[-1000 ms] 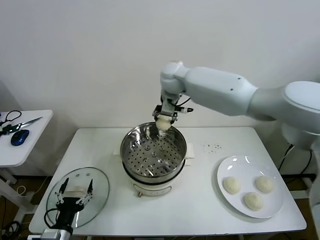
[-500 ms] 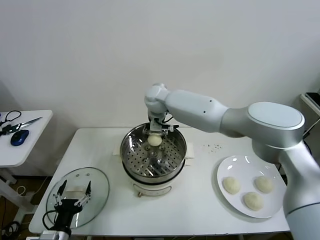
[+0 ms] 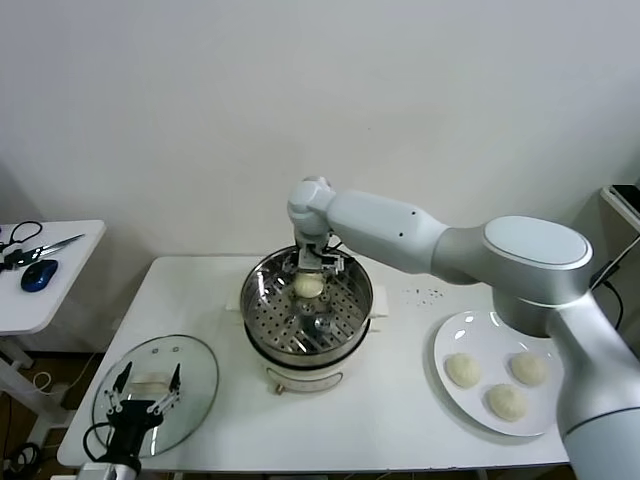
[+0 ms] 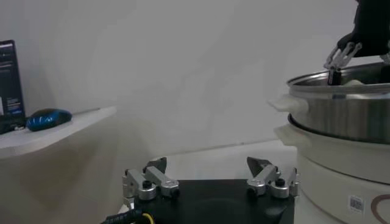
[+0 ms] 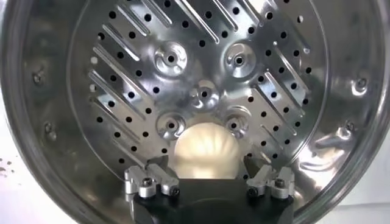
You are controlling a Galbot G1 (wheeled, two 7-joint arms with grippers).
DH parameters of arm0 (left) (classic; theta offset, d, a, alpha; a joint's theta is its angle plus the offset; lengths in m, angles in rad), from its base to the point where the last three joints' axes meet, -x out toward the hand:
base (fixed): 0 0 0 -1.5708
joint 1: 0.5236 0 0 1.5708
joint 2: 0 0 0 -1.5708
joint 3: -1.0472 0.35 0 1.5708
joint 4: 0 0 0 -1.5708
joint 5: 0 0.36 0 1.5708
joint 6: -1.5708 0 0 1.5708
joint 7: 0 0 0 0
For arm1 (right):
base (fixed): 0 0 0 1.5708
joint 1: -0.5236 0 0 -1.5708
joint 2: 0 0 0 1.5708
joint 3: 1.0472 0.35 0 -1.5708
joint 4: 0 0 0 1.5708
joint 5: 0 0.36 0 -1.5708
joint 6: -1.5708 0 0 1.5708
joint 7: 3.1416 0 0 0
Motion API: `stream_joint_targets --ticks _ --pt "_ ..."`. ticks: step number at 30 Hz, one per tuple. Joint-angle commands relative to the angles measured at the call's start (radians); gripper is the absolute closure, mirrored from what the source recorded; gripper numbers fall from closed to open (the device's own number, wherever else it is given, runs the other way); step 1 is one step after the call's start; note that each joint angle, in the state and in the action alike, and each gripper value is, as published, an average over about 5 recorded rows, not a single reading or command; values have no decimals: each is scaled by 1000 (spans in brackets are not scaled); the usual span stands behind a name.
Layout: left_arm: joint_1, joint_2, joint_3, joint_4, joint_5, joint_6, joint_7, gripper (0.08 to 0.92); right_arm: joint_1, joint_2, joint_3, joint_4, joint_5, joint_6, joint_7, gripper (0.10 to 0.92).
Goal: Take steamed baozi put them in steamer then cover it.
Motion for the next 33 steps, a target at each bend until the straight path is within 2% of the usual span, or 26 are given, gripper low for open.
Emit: stream_joint_targets --ticks 1,4,9,17,20,25,33 --pt "3 -1 -1 -9 3 2 0 177 124 -146 3 163 128 -74 -21 203" --pt "4 0 0 -14 5 2 0 177 222 -275 -47 256 311 -220 0 203" --pt "6 -1 6 -16 10 2 1 177 404 -504 -218 424 667 -547 68 203" --pt "14 -8 17 -22 17 0 0 177 375 -817 -319 540 858 -774 63 203" --pt "15 -9 18 -27 22 2 0 177 300 -904 -320 561 855 -797 56 203" --pt "14 -12 19 -33 33 6 2 177 63 -1001 -206 574 746 -806 56 203" --pt "19 -14 15 -35 41 7 1 177 -298 -1005 67 479 560 -787 54 203"
